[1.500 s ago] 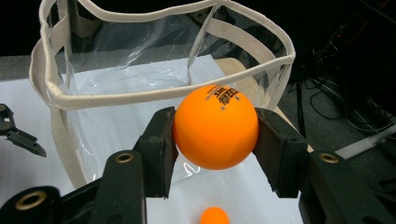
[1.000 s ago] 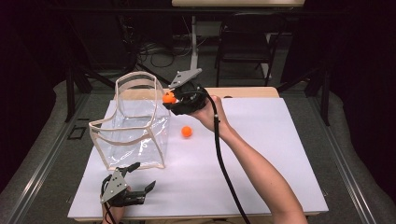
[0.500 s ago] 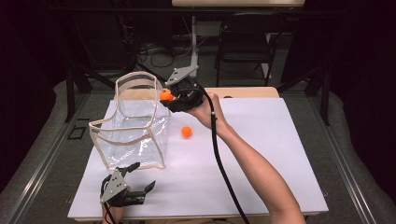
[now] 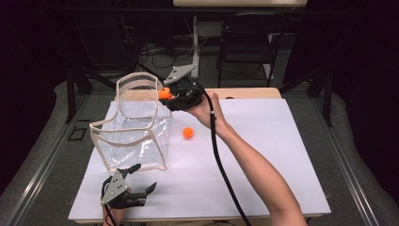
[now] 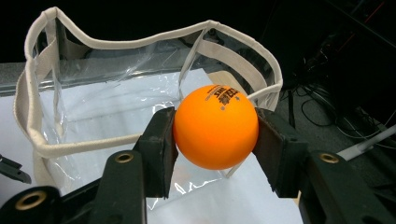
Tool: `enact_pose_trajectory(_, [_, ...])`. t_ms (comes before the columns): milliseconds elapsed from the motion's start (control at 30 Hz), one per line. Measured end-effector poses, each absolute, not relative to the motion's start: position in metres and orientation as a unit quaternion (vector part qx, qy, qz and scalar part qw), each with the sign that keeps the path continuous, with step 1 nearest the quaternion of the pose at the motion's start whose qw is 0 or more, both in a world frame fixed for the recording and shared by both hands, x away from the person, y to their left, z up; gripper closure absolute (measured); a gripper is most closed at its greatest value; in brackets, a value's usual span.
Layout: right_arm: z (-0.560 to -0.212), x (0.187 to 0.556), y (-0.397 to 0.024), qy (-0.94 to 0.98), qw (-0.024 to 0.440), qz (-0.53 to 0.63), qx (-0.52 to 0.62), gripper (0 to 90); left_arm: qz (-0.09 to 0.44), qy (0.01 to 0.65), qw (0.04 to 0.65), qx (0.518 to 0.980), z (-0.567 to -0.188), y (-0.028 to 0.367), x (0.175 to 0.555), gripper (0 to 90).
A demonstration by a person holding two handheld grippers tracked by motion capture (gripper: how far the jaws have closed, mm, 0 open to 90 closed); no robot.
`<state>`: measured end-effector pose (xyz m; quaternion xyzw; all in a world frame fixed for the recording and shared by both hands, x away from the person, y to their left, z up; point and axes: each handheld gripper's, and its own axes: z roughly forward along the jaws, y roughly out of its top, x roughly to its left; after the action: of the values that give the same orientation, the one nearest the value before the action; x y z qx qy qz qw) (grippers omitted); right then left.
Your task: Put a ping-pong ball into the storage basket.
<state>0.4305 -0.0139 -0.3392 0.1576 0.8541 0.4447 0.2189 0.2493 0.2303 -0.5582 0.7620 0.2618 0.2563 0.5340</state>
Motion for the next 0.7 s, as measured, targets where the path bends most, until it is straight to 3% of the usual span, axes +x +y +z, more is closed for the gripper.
enact_pose_trajectory(700, [-0.3329,0.4305,-0.004,0.852,0.221,0.449,0.152,50.5,0.257,0.261,0.534,0.762,-0.5581,0.2306,0.2492,15.7])
